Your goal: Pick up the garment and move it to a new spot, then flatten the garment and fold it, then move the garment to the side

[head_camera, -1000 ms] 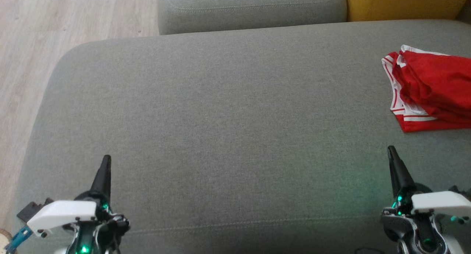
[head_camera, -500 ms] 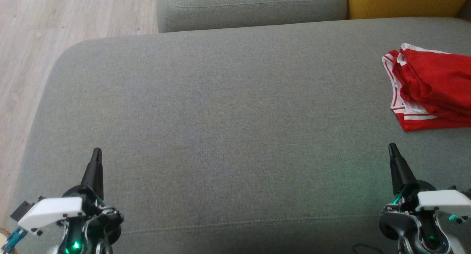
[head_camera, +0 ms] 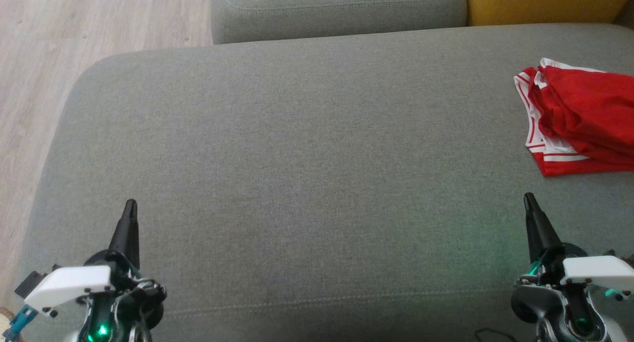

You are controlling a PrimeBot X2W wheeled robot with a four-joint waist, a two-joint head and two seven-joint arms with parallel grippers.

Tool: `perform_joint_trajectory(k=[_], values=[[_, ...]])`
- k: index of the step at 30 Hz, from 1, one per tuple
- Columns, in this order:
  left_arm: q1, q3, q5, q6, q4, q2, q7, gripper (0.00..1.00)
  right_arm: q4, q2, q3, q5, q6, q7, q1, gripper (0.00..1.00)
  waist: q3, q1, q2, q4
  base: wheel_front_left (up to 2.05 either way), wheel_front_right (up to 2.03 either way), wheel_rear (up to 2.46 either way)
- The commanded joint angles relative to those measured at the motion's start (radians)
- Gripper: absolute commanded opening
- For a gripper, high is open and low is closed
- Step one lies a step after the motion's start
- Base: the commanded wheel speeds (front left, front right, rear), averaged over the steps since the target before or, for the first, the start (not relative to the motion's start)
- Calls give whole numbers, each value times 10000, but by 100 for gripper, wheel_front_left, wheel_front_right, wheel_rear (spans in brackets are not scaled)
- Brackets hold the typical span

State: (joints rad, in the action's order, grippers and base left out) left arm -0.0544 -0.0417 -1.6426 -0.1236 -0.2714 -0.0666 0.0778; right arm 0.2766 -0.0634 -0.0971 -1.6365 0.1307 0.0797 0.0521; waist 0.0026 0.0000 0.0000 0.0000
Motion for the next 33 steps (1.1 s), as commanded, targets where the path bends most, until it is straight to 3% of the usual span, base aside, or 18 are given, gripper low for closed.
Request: perform_joint_trajectory(k=[1,33], values=[[-521,-339,20,-71,267,-114,48,0,-323,-102,153,12,0,79,547,0,-1,0,0,0,0,0,0],[-529,-445,110,-71,261,-38,133,0,-317,-36,60,90,0,153,554,0,-1,0,0,0,0,0,0]])
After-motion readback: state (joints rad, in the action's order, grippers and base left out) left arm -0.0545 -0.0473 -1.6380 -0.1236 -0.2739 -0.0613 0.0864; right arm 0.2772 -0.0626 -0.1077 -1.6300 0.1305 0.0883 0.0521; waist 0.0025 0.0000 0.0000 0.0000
